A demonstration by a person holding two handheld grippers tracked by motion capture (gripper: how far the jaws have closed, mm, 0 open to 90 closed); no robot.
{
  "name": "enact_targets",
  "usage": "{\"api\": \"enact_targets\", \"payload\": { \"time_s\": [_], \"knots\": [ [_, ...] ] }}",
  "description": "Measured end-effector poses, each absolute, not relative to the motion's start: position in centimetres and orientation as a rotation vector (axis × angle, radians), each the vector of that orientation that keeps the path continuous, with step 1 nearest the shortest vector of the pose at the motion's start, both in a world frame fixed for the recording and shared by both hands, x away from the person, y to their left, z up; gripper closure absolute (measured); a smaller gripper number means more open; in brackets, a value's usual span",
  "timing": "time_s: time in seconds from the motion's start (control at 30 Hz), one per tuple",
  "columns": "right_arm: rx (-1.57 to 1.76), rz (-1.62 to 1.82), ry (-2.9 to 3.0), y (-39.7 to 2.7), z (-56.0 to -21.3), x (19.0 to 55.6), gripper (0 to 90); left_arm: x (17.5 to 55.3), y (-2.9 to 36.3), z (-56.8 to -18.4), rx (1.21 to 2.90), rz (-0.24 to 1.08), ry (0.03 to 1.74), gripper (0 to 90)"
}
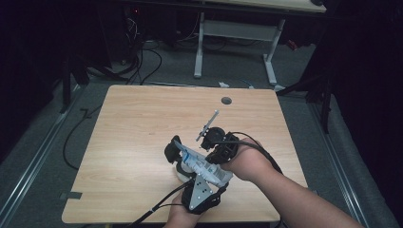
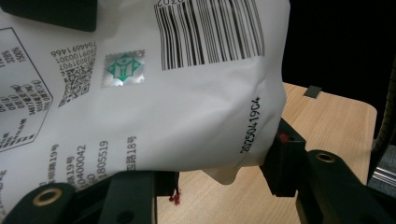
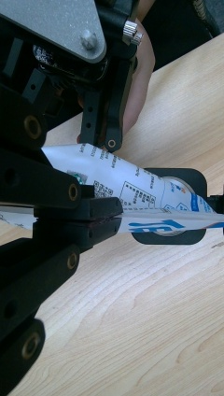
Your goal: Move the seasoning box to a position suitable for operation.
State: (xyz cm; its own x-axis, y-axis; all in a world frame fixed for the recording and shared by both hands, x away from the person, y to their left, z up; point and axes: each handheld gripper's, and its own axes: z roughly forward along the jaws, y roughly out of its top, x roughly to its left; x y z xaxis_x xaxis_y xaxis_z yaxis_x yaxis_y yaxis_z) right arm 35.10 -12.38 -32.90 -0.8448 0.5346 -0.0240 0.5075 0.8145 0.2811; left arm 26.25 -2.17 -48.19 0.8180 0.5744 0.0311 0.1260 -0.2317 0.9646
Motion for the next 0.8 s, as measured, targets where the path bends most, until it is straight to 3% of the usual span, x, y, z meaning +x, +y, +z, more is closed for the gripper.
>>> {"api": "enact_targets", "payload": {
  "time_s": [0.8],
  "knots": [
    [0.828,0.385,2.892,-12.35,-32.8,35.32,90.0,26.4,-2.35,-48.02,1.776,0.453,0.541,55.3]
  ]
}}
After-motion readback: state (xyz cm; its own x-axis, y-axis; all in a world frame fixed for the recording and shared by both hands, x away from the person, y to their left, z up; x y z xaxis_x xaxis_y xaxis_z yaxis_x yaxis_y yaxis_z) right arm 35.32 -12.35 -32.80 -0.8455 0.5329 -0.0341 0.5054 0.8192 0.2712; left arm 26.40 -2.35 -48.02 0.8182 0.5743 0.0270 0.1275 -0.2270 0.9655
